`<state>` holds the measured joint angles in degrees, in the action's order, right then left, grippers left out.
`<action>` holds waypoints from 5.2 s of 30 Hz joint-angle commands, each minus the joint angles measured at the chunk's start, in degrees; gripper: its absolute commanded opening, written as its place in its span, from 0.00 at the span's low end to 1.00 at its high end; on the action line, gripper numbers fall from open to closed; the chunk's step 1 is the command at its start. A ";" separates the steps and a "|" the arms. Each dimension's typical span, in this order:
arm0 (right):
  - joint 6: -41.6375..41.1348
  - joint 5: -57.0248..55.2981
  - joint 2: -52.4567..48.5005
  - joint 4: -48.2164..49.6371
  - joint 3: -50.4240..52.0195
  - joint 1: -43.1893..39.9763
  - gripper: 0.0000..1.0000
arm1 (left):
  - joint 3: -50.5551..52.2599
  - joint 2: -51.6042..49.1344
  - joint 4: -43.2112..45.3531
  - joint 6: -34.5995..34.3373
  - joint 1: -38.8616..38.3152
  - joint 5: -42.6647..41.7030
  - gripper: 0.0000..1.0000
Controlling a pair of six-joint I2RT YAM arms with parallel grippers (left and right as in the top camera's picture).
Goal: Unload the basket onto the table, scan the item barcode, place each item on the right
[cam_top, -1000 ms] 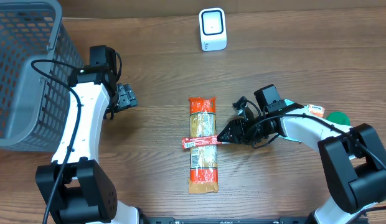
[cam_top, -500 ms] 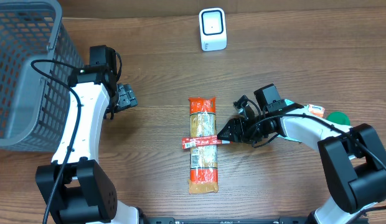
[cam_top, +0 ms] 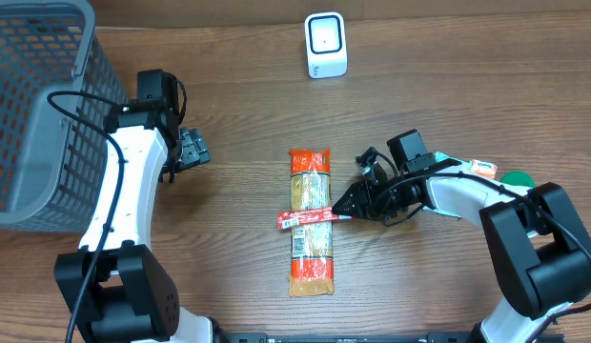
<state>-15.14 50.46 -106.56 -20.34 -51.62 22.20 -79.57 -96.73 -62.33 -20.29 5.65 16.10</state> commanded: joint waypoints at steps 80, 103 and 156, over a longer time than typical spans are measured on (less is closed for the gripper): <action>-4.57 7.28 -5.75 10.86 0.42 -1.90 0.36 | -1.05 1.20 0.02 1.46 -0.09 0.37 1.00; 6.03 -3.23 14.21 6.49 0.39 -2.80 0.04 | -1.05 1.20 0.00 1.46 -0.09 0.37 1.00; 60.35 -75.32 -7.85 12.15 -41.72 8.50 0.04 | -1.05 1.20 0.02 1.46 -0.09 0.37 1.00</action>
<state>39.44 -20.64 -112.05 -12.27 -92.25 30.46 -79.57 -96.73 -62.37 -20.29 5.65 16.10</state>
